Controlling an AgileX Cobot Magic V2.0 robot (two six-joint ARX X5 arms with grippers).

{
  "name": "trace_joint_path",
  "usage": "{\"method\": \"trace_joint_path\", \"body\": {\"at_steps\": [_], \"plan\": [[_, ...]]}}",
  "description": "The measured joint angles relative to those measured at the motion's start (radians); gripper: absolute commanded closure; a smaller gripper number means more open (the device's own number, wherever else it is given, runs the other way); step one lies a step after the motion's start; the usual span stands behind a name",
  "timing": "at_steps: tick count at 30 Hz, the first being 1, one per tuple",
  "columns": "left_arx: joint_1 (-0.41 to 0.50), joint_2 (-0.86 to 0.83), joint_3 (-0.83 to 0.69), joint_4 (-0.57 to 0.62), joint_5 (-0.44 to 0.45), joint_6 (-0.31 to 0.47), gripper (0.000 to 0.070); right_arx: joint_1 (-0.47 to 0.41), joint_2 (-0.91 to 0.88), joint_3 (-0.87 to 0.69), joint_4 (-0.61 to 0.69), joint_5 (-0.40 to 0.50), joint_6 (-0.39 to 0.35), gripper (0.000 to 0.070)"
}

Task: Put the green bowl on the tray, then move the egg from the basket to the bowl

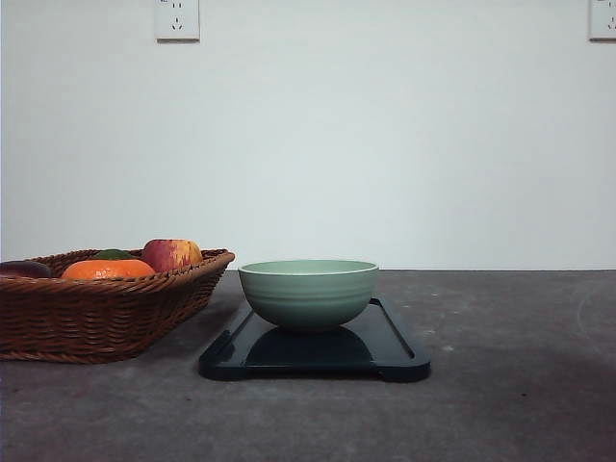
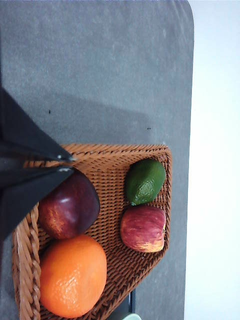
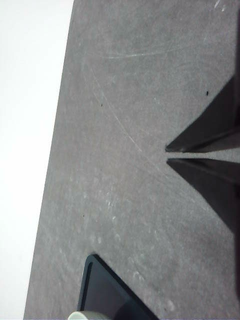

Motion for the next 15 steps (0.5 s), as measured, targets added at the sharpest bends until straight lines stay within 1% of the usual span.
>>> {"method": "trace_joint_path", "body": {"at_steps": [15], "plan": [[0.0,0.0,0.0,0.0,0.0,0.0,0.0692,0.0,0.0,0.0,0.0,0.0,0.0,0.0687]]}}
